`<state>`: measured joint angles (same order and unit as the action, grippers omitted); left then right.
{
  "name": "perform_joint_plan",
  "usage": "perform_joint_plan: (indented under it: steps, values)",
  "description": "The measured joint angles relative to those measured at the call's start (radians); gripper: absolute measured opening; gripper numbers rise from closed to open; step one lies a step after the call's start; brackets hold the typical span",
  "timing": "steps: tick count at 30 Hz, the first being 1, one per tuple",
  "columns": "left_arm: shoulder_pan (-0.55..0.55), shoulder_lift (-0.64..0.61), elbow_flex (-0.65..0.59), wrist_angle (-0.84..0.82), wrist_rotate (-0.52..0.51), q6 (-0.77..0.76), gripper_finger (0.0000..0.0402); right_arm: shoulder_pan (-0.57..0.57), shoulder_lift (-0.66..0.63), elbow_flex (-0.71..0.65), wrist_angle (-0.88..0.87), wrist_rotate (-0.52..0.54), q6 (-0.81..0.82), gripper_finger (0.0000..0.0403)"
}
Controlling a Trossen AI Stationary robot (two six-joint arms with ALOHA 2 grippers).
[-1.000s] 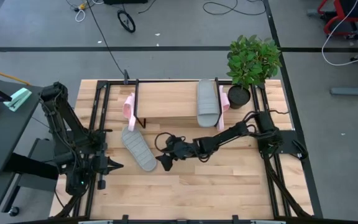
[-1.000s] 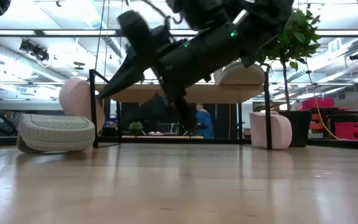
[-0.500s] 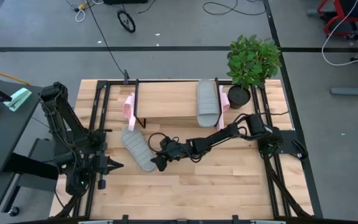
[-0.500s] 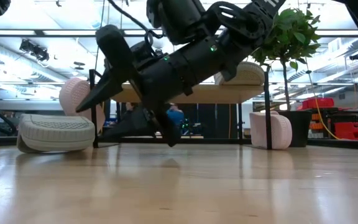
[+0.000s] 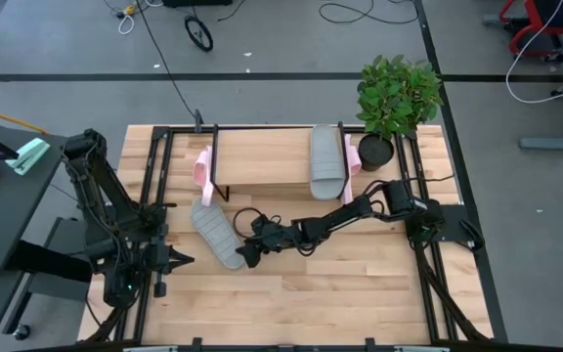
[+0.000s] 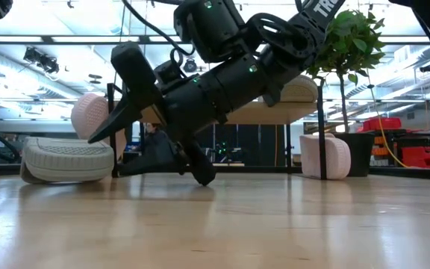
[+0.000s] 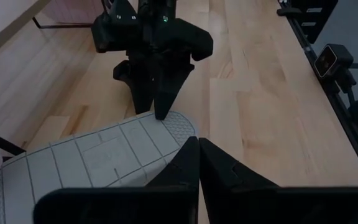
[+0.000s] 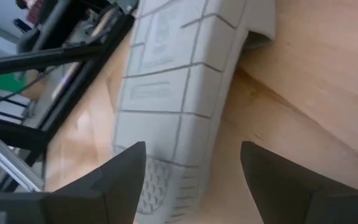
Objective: Pick and place slides into the shelf
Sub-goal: Put the grey slide onto the shelf
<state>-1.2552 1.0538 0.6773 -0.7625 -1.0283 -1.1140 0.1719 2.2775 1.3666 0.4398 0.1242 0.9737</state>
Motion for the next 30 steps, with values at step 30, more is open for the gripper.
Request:
perform_joint_plan:
  steps: [30]
  values:
    - [0.0,0.0,0.0,0.0,-0.016,0.0,0.0005,0.009,0.001,0.0,0.011,0.027,0.072,0.0268]
